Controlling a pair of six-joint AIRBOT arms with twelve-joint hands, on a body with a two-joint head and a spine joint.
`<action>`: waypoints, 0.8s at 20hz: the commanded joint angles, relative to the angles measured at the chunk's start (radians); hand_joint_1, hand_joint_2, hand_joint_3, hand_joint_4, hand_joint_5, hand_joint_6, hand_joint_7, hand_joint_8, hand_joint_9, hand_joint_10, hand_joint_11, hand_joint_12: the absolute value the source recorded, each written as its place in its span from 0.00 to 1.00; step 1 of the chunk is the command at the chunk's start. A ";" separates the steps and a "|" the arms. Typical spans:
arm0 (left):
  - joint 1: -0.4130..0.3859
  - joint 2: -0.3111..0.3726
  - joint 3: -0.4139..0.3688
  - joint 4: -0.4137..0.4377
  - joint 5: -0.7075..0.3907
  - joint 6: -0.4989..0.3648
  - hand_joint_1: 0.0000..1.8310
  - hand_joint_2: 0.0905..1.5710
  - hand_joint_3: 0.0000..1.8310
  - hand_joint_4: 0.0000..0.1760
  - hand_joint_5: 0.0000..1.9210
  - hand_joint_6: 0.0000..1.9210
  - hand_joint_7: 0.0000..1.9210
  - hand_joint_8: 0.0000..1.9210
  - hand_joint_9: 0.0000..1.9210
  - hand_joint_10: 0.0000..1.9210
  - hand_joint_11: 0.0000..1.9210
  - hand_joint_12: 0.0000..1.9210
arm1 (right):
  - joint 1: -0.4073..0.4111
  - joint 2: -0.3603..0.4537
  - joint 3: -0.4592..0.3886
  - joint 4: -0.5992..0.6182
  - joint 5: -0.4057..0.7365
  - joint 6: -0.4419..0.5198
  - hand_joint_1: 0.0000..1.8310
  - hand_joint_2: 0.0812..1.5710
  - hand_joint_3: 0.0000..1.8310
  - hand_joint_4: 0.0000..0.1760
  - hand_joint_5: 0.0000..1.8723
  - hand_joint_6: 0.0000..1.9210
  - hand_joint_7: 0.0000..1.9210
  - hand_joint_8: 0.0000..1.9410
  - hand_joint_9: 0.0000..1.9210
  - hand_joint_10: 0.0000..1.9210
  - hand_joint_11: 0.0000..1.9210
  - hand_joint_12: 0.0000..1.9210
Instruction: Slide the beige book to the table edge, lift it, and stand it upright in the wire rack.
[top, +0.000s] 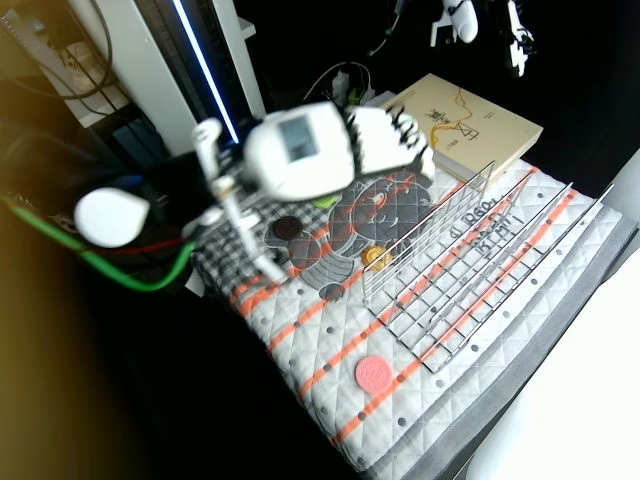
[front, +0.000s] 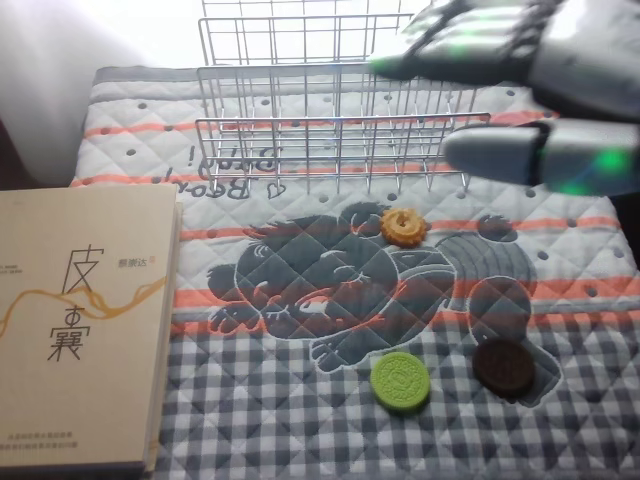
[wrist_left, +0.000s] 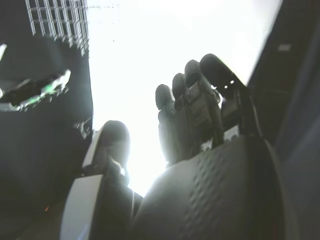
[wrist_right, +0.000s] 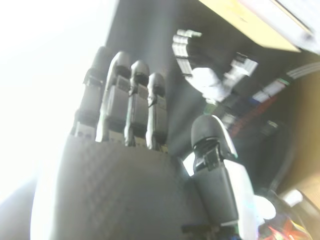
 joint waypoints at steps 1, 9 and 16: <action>0.006 -0.009 0.016 -0.026 -0.093 -0.033 0.36 0.74 0.00 0.00 0.31 0.00 0.26 0.00 0.24 0.00 0.00 0.58 | -0.002 0.009 -0.015 0.074 0.177 -0.026 0.00 0.82 0.00 0.00 0.19 0.00 0.20 0.00 0.19 0.00 0.15 0.09; 0.052 -0.087 0.056 -0.163 -0.050 -0.084 0.29 0.65 0.00 0.15 0.28 0.00 0.26 0.00 0.24 0.00 0.00 0.60 | -0.063 0.036 -0.034 0.169 0.228 -0.069 0.00 0.90 0.00 0.00 0.20 0.00 0.21 0.00 0.20 0.00 0.22 0.01; 0.054 -0.148 0.151 -0.129 0.121 -0.201 0.24 0.61 0.00 0.00 0.24 0.00 0.29 0.00 0.28 0.01 0.01 0.67 | -0.066 0.036 -0.032 0.170 0.228 -0.069 0.00 0.89 0.00 0.00 0.21 0.00 0.21 0.00 0.20 0.00 0.22 0.01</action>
